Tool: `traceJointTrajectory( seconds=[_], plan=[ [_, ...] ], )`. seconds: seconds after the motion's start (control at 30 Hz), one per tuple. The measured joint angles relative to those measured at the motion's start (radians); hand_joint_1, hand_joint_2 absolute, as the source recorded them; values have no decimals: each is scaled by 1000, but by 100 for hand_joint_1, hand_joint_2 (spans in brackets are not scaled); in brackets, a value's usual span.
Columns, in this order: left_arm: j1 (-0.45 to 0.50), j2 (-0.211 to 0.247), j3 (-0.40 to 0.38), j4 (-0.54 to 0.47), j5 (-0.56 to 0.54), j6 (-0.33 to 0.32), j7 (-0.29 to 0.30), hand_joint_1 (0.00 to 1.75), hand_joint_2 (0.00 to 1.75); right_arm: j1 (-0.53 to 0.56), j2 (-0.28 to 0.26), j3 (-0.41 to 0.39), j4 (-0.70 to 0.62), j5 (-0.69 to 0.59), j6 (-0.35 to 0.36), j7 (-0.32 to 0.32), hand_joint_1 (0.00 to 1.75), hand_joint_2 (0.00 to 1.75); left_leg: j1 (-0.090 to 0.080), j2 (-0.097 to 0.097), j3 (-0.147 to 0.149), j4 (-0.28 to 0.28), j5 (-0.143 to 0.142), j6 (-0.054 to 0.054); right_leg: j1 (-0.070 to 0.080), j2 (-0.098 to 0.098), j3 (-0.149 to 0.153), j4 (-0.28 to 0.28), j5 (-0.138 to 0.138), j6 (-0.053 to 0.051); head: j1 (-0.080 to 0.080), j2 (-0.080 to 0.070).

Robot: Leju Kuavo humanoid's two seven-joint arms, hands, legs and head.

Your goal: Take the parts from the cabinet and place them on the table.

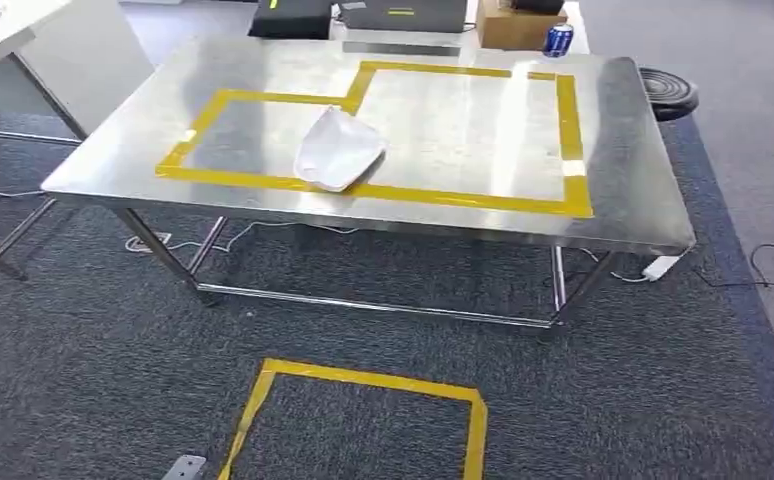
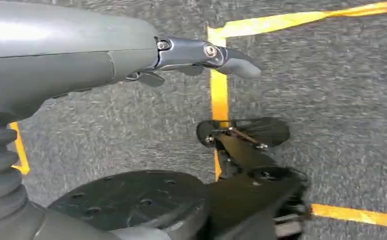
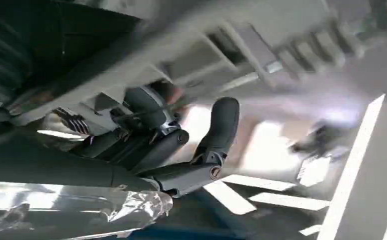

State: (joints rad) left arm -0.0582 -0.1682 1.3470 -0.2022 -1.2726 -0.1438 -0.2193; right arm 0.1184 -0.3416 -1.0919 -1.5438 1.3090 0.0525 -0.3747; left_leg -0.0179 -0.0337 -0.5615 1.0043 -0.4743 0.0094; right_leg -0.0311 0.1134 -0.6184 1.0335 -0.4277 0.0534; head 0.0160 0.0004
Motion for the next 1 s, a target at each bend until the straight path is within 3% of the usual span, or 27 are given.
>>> traceJointTrajectory(
  seconds=[0.07,0.1,0.13,0.17,0.23,0.27,0.3,0.33,0.4,0.43,0.47,0.5,0.57,0.6,0.63,0.7,0.83,1.0],
  plan=[
    [-1,0,0,0,7,1,3,0,175,-10,-116,-39,-12,-90,35,109,175,175,-11,6,-1,-3,7,14,-13,7,-6,-3,3,18,-7,0],
    [0,-1,1,0,7,1,5,0,175,-23,-179,-57,-17,-115,85,135,175,175,-5,17,0,-11,15,22,-16,-13,-16,8,-2,19,-9,0],
    [0,4,1,0,7,1,5,0,175,-37,-222,-70,-21,-127,101,144,175,175,-4,21,0,-11,16,28,-6,-63,-25,37,-25,23,-5,0],
    [2,6,2,0,9,4,7,0,175,-50,-249,-76,-27,-134,107,155,175,175,-2,26,1,-11,17,30,-3,-91,-50,99,-66,29,-2,0],
    [4,4,3,0,8,2,7,0,175,-48,-284,-78,-37,-145,104,170,175,175,0,34,1,-11,16,31,-4,-105,-115,257,-140,36,-2,0],
    [5,2,3,0,7,2,9,0,175,-45,-290,-75,-37,-148,100,174,175,175,0,37,1,-11,16,31,-4,-107,-133,302,-154,38,-1,0],
    [5,0,3,0,7,2,9,0,175,-45,-298,-76,-39,-151,97,178,175,175,0,41,1,-11,16,31,-4,-107,-127,296,-140,39,-1,0],
    [5,-1,3,0,7,2,9,0,175,-45,-307,-76,-41,-152,95,181,175,175,0,43,3,-10,16,30,-3,-107,-97,246,-110,39,-2,0],
    [5,-2,3,0,7,2,9,0,175,-44,-328,-77,-45,-152,94,183,175,175,2,48,9,-9,12,25,-4,-113,8,60,-30,40,-2,0],
    [4,0,3,0,7,2,9,0,175,-44,-331,-77,-45,-153,94,183,175,175,-2,49,11,-8,10,19,-5,-125,40,-5,-33,42,-1,0],
    [3,0,3,0,7,2,9,0,175,-43,-334,-76,-47,-154,93,183,175,175,-6,49,11,-5,8,14,2,-113,45,-11,-28,27,-3,0],
    [3,0,3,0,7,2,9,0,175,-36,-334,-76,-46,-154,94,184,175,175,-8,49,8,-5,9,10,-2,-112,46,-12,-24,21,-3,0],
    [5,1,3,0,7,2,9,0,175,-29,-334,-72,-46,-154,96,183,175,175,-13,49,5,-6,16,46,-3,-109,43,-12,-20,24,-4,0],
    [5,1,3,0,7,2,9,0,175,-29,-334,-72,-46,-154,95,183,175,175,-14,49,6,-8,18,57,-3,-108,41,-12,-19,23,-4,0],
    [4,1,3,0,7,2,9,0,175,-29,-335,-72,-47,-154,94,183,175,175,-14,49,6,-10,19,59,-2,-108,40,-12,-19,22,-4,0],
    [3,0,3,0,7,2,9,0,175,-30,-337,-73,-47,-154,94,184,175,175,-10,49,7,-15,23,51,3,-108,39,-12,-19,14,-3,0],
    [4,0,3,0,7,2,9,0,175,-29,-339,-73,-47,-154,94,183,175,175,-5,49,6,-24,28,5,5,-108,33,-11,-17,8,-3,0],
    [4,0,3,0,7,2,9,0,175,-29,-340,-73,-47,-154,94,183,175,175,-5,49,3,-24,30,-1,6,-109,31,-10,-15,4,-3,0]
  ],
)
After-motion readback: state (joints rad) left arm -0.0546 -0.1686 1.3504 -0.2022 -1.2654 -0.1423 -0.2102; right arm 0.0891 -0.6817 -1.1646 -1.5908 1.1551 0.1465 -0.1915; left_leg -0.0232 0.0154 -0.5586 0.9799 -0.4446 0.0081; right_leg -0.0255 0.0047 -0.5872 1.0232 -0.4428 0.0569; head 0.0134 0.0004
